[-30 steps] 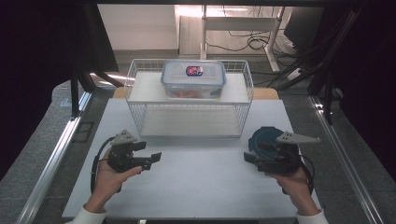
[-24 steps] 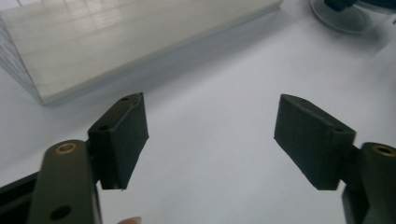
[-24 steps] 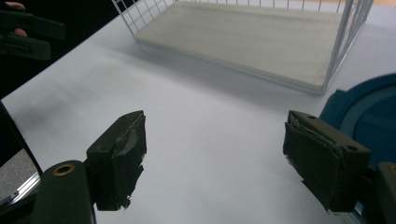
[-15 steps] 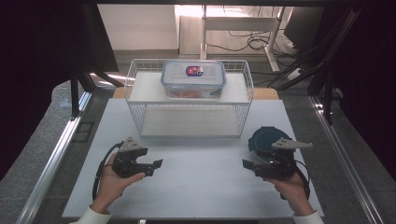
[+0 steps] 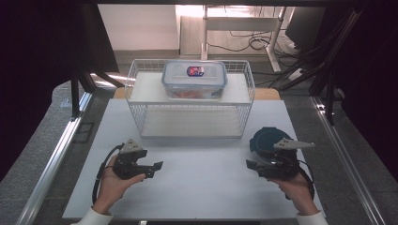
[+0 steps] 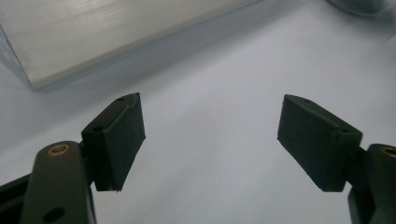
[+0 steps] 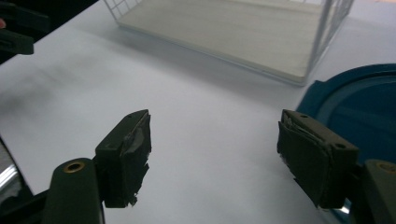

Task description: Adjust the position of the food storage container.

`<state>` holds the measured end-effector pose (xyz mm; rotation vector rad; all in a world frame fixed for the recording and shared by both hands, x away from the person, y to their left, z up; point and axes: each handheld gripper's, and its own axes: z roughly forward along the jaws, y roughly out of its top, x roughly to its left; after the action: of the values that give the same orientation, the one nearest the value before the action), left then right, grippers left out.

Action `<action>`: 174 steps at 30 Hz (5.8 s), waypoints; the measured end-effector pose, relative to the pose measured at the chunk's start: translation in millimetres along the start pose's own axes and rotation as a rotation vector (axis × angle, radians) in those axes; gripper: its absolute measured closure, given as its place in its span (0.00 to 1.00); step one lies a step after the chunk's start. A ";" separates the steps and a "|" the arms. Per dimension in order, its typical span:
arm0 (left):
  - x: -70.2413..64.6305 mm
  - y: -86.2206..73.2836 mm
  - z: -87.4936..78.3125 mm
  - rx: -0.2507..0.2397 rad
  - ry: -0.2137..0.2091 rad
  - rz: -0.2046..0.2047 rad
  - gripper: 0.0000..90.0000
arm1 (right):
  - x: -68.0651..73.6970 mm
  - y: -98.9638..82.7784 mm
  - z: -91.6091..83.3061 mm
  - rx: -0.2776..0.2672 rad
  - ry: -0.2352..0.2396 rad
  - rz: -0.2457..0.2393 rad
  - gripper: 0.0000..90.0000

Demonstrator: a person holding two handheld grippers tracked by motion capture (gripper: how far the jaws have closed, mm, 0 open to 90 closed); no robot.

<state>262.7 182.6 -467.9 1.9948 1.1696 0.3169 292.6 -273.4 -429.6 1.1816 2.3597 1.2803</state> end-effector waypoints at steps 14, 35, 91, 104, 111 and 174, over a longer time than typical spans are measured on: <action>2.6 -6.1 4.5 0.032 -0.002 -0.008 0.23 | -83.4 38.4 -18.3 0.051 -0.170 0.038 0.51; 0.2 -7.5 7.6 0.050 -0.002 0.013 0.23 | -161.3 61.8 20.3 0.293 -0.341 0.053 0.99; -0.1 -6.5 10.0 0.067 0.006 -0.028 0.25 | -21.1 33.6 70.3 0.451 -0.157 -0.140 1.00; 0.3 -6.8 9.6 0.067 0.008 -0.026 0.25 | 13.5 34.6 86.6 0.450 -0.101 -0.181 1.00; -0.2 -6.9 10.7 0.072 0.007 -0.022 0.24 | 21.7 34.4 90.7 0.447 -0.082 -0.195 1.00; -1.0 -4.6 8.2 0.056 -0.038 -0.052 0.24 | 70.1 0.8 95.5 0.490 0.021 -0.310 0.99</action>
<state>263.9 178.8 -476.5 2.0063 1.2160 0.2213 296.1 -163.5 -473.7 0.8545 2.8257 0.6383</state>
